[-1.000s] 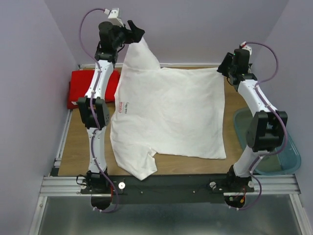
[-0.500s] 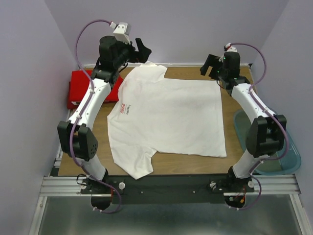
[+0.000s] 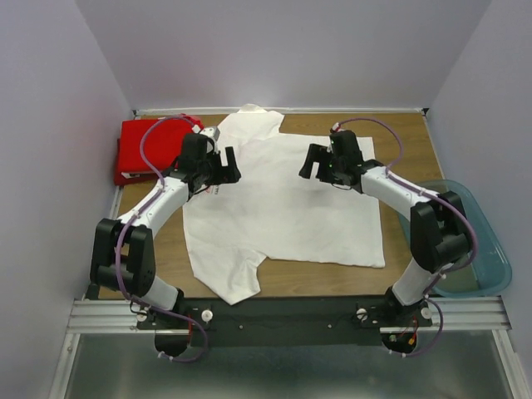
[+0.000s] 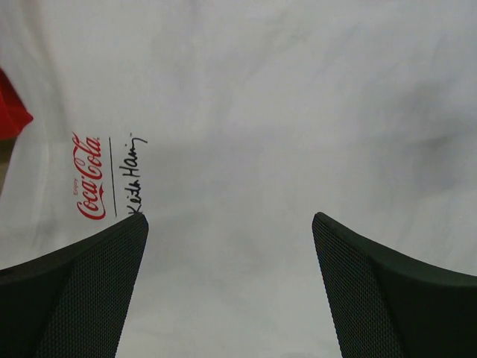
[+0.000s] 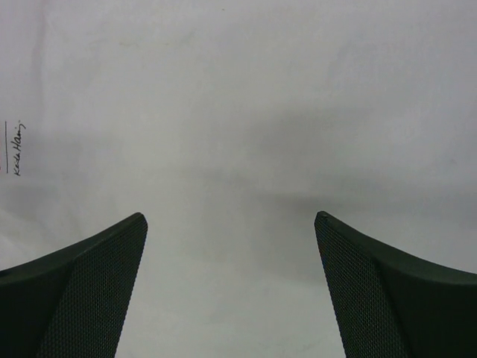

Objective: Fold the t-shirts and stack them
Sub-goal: Flatten the tshirt out, then fold the tshirt

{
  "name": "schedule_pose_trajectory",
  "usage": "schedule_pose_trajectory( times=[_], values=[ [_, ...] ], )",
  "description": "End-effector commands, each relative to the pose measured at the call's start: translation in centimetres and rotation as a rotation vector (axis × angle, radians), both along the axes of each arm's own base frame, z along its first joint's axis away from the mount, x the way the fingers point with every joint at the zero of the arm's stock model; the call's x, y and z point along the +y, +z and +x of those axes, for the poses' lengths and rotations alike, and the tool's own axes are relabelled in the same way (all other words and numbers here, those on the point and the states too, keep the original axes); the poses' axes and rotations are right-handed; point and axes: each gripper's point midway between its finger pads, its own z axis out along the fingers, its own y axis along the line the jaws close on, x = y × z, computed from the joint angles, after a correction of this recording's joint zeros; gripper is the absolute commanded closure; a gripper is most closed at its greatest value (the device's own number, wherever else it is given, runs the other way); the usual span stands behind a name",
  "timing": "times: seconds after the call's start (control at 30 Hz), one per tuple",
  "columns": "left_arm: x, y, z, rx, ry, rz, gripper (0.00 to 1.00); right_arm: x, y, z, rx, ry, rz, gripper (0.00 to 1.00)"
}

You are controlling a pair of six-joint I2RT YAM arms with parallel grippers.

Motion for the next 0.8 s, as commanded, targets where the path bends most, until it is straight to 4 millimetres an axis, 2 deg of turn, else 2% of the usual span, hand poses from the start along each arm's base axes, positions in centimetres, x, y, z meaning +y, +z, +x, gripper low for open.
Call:
schedule_pose_trajectory(
  times=[0.0, 0.1, 0.2, 0.4, 0.53, 0.77],
  values=[
    [0.6, -2.0, 0.0, 0.042, 0.052, 0.010, 0.02, -1.1, -3.5, -0.8, 0.085, -0.059, -0.043, 0.00],
    [0.8, -3.2, 0.4, 0.059, 0.065, 0.026, 0.02, -1.9, -4.7, -0.5, 0.096, -0.090, -0.085, 0.00],
    [1.0, -5.6, 1.3, 0.101, 0.068, 0.061, 0.02, -3.0, -6.9, 0.0, 0.129, -0.139, -0.152, 0.00],
    [1.1, -8.2, 2.5, 0.154, 0.077, 0.098, 0.02, -4.3, -8.6, 1.0, 0.149, -0.199, -0.239, 0.00],
    [0.9, -10.2, 2.9, 0.198, 0.063, 0.112, 0.02, -5.0, -10.6, 1.2, 0.190, -0.220, -0.290, 0.00],
    [0.7, -11.8, 4.0, 0.225, 0.055, 0.125, 0.02, -6.3, -12.2, 1.7, 0.248, -0.269, -0.311, 0.00]
  ],
)
